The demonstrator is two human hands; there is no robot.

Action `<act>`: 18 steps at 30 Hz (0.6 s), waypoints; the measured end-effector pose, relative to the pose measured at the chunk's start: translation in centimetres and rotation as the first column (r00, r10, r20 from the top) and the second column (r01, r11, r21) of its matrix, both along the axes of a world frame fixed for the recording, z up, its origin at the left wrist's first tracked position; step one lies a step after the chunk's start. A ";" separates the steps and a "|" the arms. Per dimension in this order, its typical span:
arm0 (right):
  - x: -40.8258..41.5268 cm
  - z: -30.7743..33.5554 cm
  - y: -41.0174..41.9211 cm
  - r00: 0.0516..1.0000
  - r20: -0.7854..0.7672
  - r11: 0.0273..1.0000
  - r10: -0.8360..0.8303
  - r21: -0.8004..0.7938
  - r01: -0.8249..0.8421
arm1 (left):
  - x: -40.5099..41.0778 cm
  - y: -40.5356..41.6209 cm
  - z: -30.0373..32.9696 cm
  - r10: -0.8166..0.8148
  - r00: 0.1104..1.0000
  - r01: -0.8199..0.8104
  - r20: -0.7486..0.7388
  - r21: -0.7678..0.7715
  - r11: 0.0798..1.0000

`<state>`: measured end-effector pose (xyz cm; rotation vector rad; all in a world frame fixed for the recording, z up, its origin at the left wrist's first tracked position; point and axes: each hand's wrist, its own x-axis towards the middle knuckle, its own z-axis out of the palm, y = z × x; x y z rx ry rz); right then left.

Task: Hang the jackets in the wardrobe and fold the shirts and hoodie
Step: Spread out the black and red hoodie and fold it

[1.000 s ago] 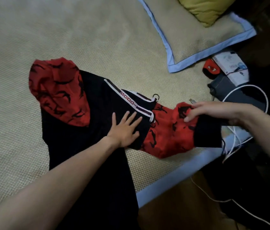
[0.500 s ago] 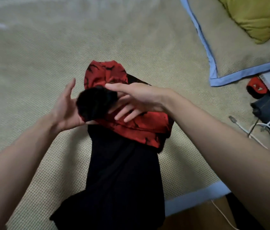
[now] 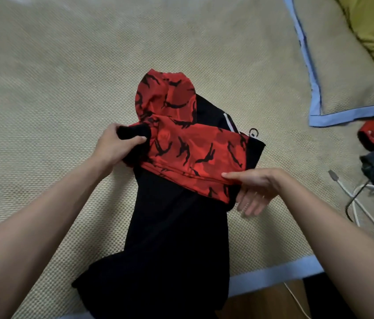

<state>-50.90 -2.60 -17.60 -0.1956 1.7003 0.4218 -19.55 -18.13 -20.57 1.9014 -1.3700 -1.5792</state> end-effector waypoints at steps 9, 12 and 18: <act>1.5 -2.6 2.9 0.919 -0.210 0.847 -0.334 -0.494 0.195 | 1.8 7.2 9.9 0.405 0.733 -0.119 -0.546 0.484 0.867; 1.0 -3.2 2.0 0.859 -0.223 0.645 -0.460 -0.749 0.151 | 5.2 16.0 9.8 0.395 0.804 -0.113 -0.445 0.537 0.836; 2.9 -2.1 -2.0 0.932 -0.153 0.484 -0.328 -0.875 0.027 | 9.2 28.5 0.8 0.064 0.996 -0.086 0.063 0.463 0.882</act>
